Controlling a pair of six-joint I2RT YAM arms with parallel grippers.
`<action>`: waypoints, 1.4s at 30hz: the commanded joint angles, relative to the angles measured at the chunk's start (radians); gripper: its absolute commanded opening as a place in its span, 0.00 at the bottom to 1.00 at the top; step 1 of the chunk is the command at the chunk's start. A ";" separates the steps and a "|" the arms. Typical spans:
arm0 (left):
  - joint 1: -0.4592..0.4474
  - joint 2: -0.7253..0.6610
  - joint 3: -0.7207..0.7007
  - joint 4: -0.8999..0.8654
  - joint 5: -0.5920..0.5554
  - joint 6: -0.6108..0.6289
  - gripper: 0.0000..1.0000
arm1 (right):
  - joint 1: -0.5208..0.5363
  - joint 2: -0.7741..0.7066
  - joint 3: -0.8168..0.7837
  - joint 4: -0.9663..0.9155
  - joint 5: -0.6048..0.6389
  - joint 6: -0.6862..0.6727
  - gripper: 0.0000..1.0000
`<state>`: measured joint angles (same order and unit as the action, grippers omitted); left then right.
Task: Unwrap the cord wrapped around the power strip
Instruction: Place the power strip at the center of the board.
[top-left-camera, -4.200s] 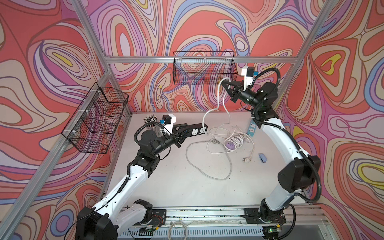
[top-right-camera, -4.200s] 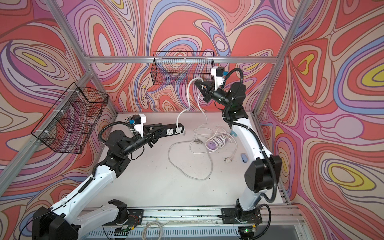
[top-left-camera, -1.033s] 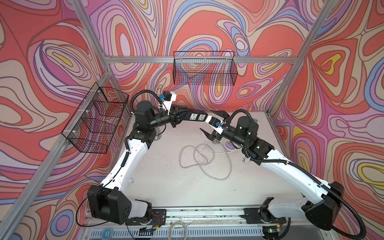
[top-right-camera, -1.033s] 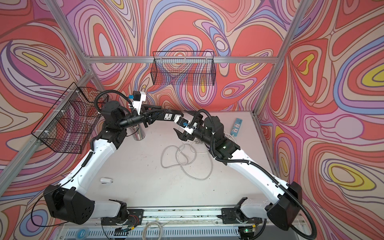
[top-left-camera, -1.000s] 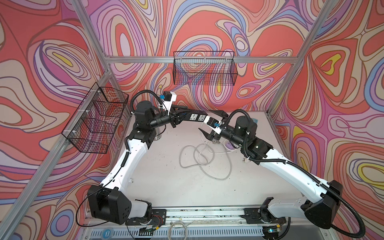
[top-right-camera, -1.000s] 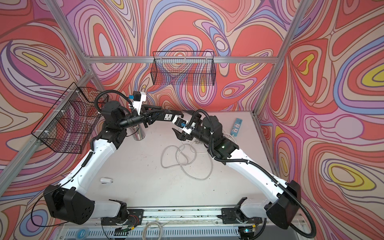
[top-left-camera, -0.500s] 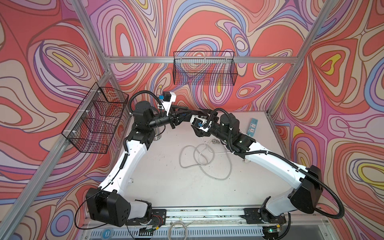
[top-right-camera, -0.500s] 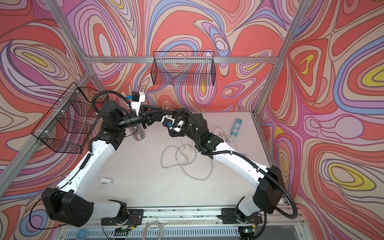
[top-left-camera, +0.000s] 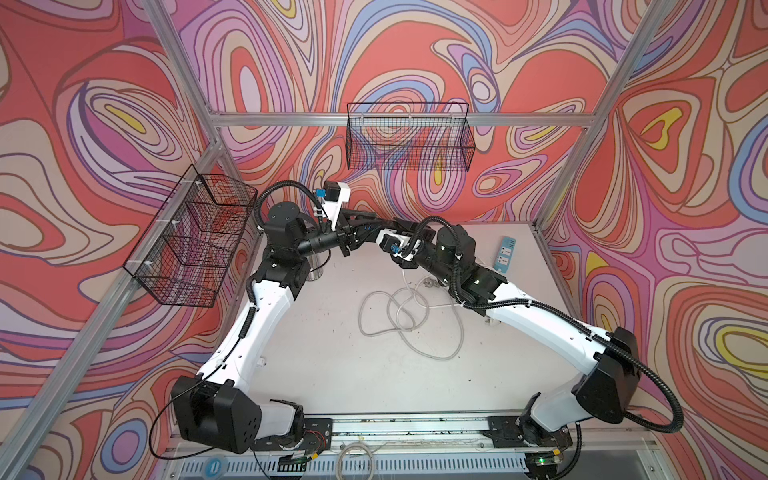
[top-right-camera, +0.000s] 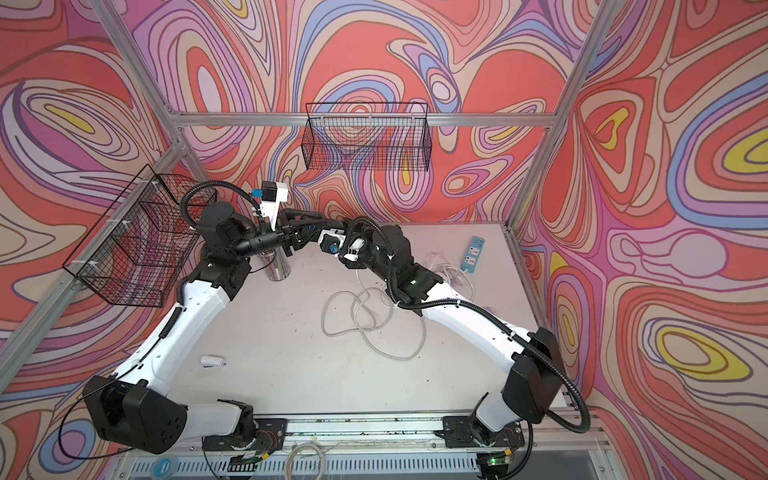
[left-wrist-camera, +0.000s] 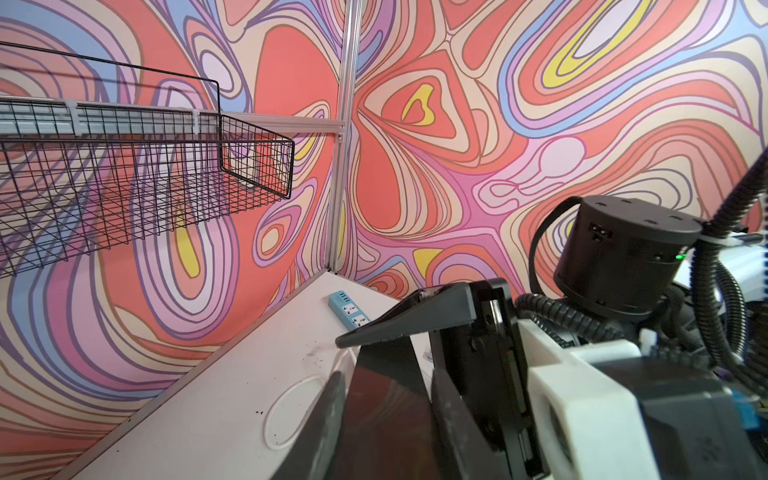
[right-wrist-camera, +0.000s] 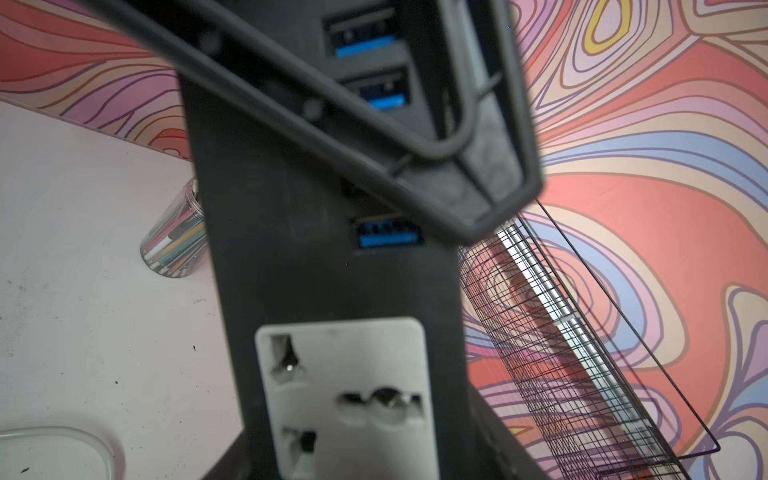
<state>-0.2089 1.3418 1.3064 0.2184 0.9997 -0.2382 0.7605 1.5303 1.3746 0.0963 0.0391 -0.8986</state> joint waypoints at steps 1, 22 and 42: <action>0.002 -0.029 -0.002 0.049 0.017 0.025 0.00 | -0.004 -0.003 0.032 0.030 0.019 0.036 0.27; 0.080 -0.142 -0.194 0.227 -0.461 0.055 1.00 | -0.157 -0.038 -0.061 -0.045 0.035 0.399 0.23; 0.083 -0.138 -0.210 0.221 -0.503 0.087 1.00 | -0.783 -0.142 -0.265 -0.167 0.120 1.010 0.22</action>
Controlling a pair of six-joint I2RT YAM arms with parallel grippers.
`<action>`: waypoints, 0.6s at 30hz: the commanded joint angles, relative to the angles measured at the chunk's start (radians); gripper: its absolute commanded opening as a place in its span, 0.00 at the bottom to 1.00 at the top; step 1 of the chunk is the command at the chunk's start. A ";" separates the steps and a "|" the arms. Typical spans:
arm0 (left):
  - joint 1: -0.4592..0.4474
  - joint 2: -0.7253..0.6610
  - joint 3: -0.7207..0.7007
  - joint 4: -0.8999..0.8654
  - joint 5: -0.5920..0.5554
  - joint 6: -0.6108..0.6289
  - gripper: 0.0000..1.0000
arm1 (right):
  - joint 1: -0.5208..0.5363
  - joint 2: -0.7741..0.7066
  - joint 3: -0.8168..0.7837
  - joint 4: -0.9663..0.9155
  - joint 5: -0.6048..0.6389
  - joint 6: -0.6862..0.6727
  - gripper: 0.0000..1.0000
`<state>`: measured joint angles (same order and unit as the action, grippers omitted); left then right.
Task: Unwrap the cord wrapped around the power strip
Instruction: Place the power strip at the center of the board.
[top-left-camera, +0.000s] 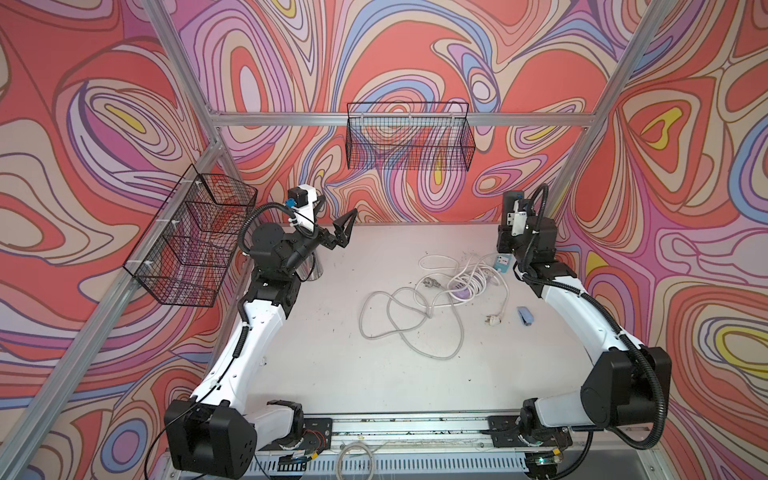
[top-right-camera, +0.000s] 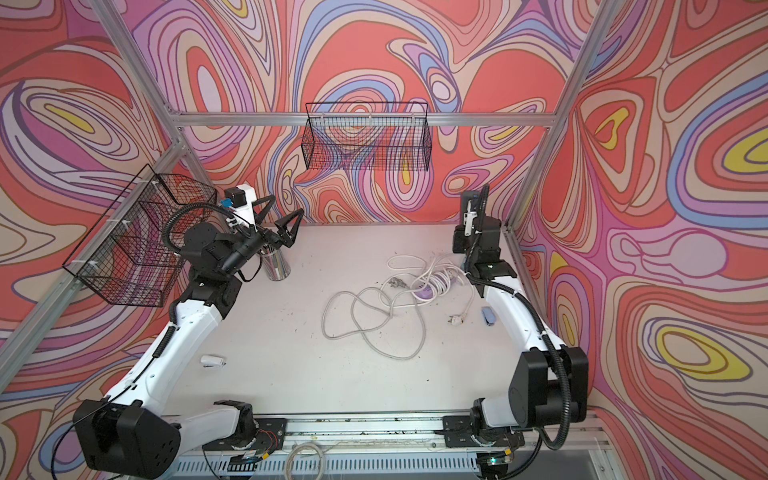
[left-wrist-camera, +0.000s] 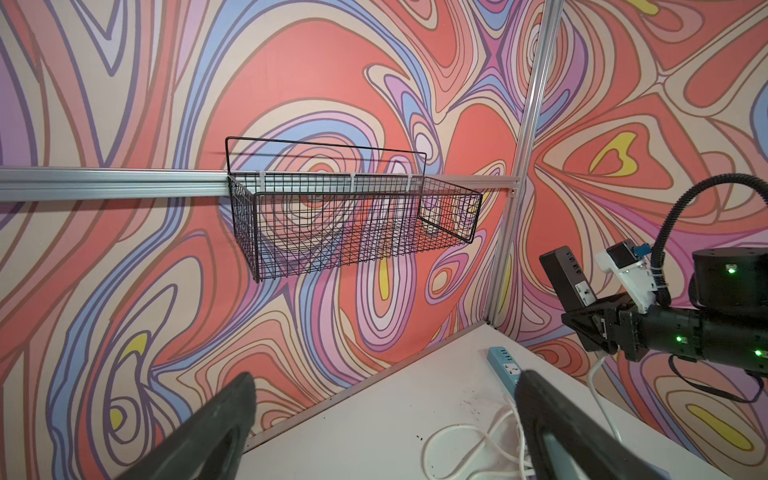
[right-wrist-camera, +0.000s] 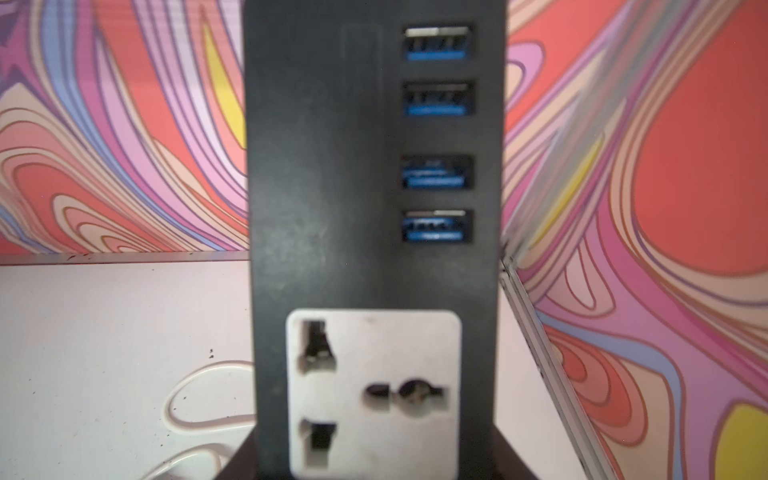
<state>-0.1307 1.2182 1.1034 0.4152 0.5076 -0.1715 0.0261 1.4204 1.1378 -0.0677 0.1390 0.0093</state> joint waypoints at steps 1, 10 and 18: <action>0.005 -0.012 -0.006 0.024 -0.011 0.018 1.00 | -0.075 -0.035 -0.044 -0.007 0.019 0.120 0.22; 0.014 -0.011 -0.010 0.020 -0.021 0.028 1.00 | -0.221 0.066 -0.115 -0.069 -0.012 0.250 0.22; 0.028 -0.019 -0.011 0.020 -0.025 0.027 1.00 | -0.283 0.256 -0.052 -0.112 -0.069 0.298 0.22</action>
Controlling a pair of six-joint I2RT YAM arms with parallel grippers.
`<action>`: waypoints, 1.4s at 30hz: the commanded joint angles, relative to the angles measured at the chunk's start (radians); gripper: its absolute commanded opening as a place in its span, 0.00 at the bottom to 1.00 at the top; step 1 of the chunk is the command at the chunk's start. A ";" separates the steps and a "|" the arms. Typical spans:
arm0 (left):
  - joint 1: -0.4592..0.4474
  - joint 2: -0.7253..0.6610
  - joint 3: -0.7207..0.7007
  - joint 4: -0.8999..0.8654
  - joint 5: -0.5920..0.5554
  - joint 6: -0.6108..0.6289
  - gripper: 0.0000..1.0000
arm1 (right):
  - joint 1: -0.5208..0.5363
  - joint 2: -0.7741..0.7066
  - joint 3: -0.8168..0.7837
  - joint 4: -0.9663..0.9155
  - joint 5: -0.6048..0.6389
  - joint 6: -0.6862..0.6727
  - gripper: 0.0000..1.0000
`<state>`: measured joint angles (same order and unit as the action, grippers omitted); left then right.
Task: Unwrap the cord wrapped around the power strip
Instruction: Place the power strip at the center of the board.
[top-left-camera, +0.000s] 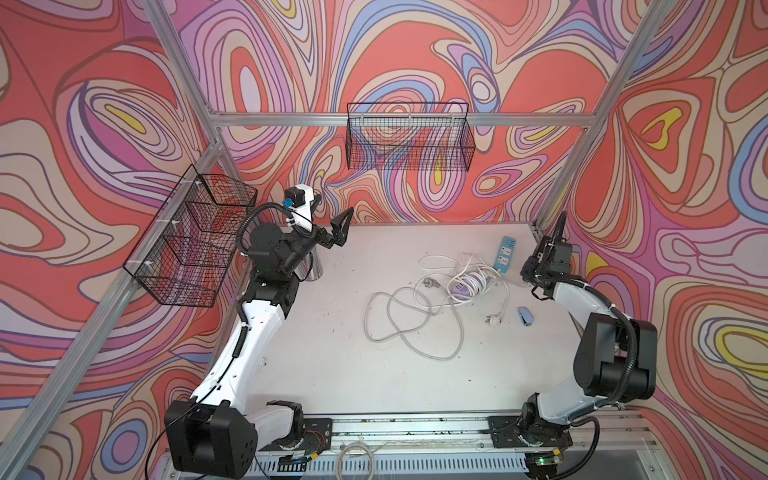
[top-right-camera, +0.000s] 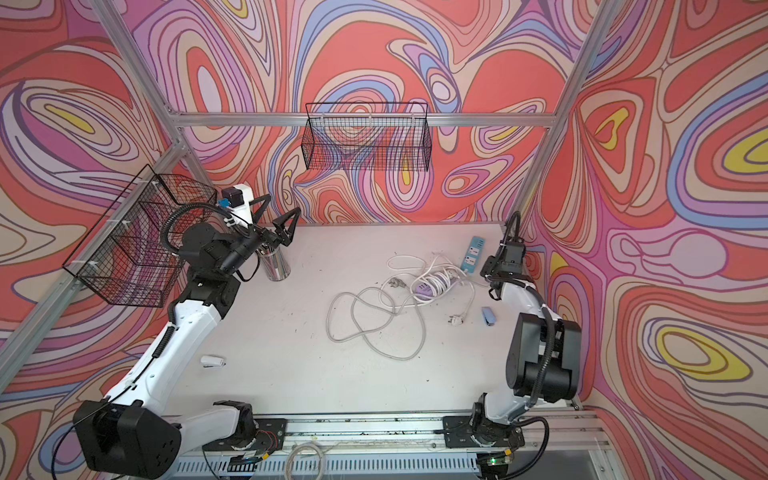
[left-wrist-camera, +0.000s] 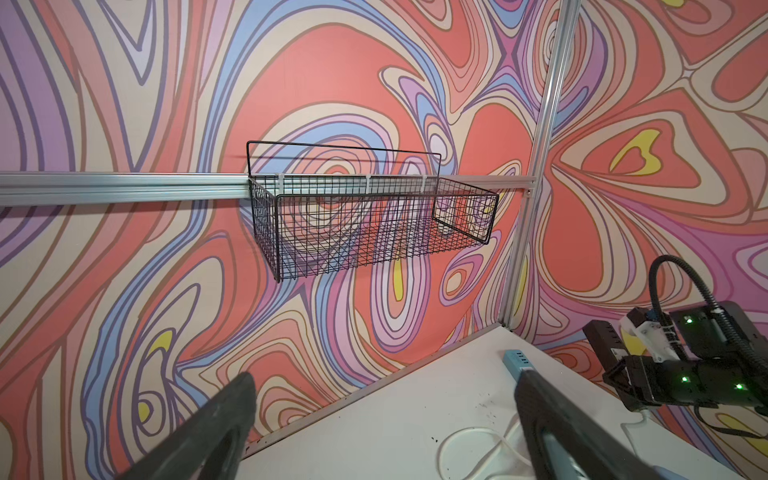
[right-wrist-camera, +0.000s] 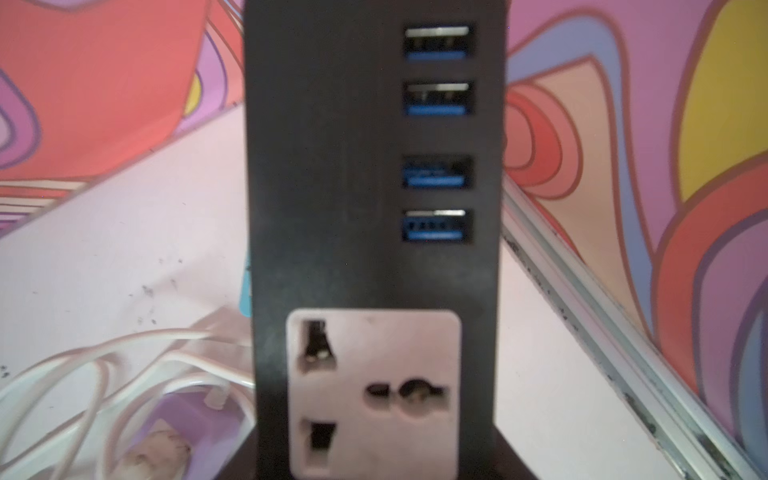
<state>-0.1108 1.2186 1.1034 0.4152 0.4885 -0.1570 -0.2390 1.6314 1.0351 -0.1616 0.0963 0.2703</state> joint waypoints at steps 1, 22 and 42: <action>0.010 -0.019 -0.010 0.022 -0.006 0.011 1.00 | -0.020 0.075 0.072 -0.031 -0.029 0.038 0.22; 0.020 -0.027 -0.013 0.029 -0.002 0.005 1.00 | -0.020 0.418 0.303 -0.134 -0.048 0.014 0.33; 0.022 -0.018 -0.013 0.031 0.008 -0.004 1.00 | 0.012 0.121 0.226 -0.110 -0.097 -0.040 0.91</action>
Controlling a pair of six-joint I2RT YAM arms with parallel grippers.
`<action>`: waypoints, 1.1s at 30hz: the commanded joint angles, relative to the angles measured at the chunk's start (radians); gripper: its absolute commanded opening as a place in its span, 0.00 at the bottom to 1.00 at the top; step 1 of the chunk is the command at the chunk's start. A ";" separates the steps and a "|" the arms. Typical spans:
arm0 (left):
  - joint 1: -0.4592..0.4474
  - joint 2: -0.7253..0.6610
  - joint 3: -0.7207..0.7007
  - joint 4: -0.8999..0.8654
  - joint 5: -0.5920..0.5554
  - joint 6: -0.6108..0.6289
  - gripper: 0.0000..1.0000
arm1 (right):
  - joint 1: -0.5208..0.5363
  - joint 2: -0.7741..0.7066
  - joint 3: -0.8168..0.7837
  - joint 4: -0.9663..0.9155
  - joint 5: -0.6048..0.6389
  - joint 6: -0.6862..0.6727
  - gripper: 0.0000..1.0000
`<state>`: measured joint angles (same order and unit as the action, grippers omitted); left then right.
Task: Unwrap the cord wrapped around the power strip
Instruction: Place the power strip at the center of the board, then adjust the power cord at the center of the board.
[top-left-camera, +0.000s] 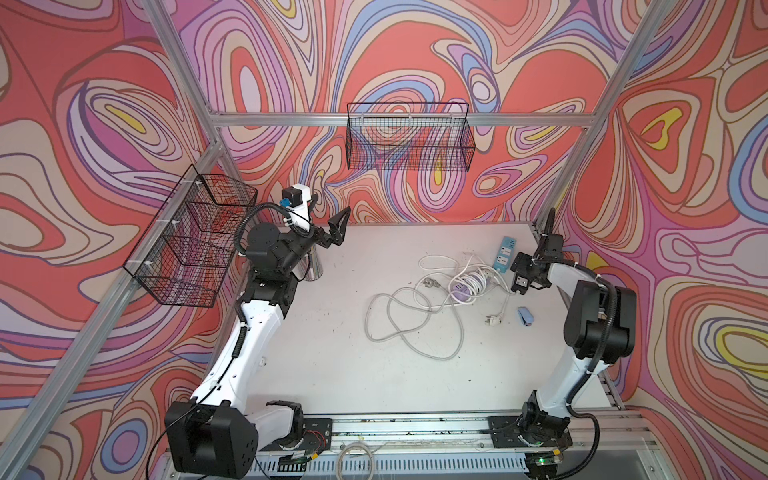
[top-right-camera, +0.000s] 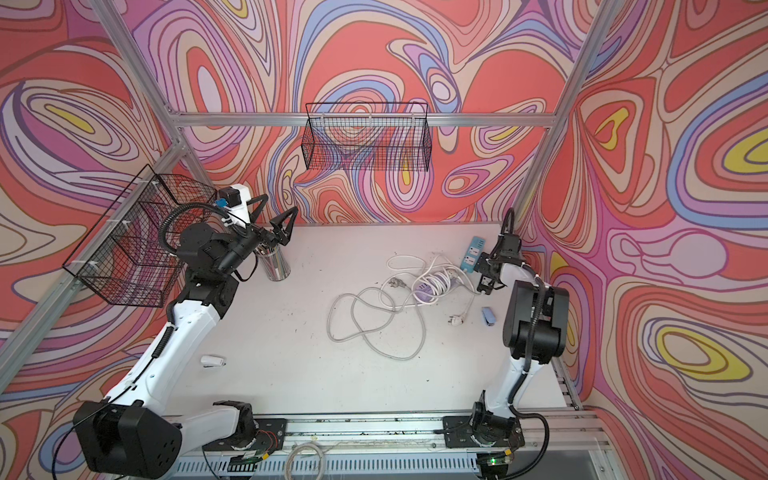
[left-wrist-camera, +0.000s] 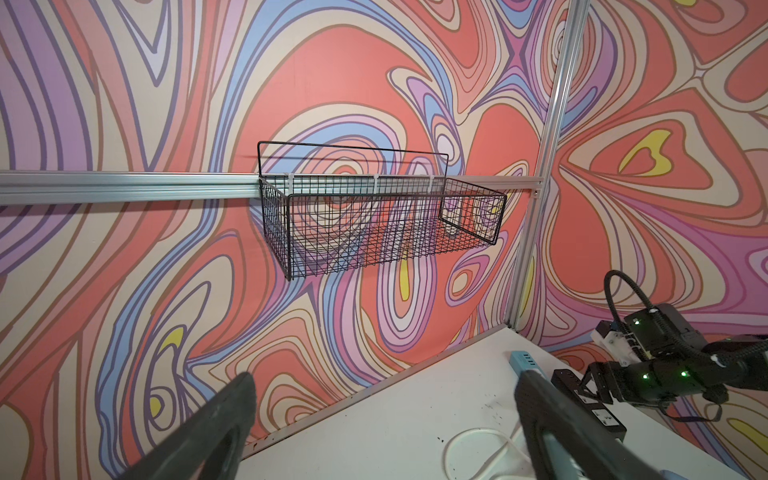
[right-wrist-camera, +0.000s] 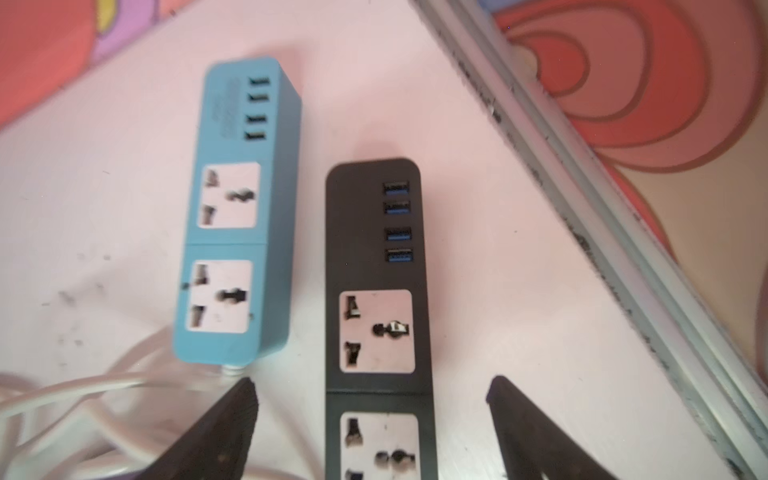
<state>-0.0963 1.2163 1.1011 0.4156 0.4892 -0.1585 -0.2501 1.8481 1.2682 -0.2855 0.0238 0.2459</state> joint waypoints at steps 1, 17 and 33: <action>0.007 -0.014 -0.010 0.032 0.008 -0.004 1.00 | 0.033 -0.120 -0.001 0.007 -0.035 -0.017 0.91; 0.006 -0.001 -0.006 0.035 0.030 -0.020 1.00 | 0.199 -0.235 -0.058 -0.162 -0.217 0.023 0.89; 0.000 0.015 0.002 0.043 0.052 -0.042 1.00 | 0.453 -0.314 -0.093 -0.108 -0.280 0.088 0.87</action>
<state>-0.0967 1.2251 1.1011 0.4168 0.5232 -0.1913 0.1513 1.5272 1.1400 -0.4290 -0.2192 0.2996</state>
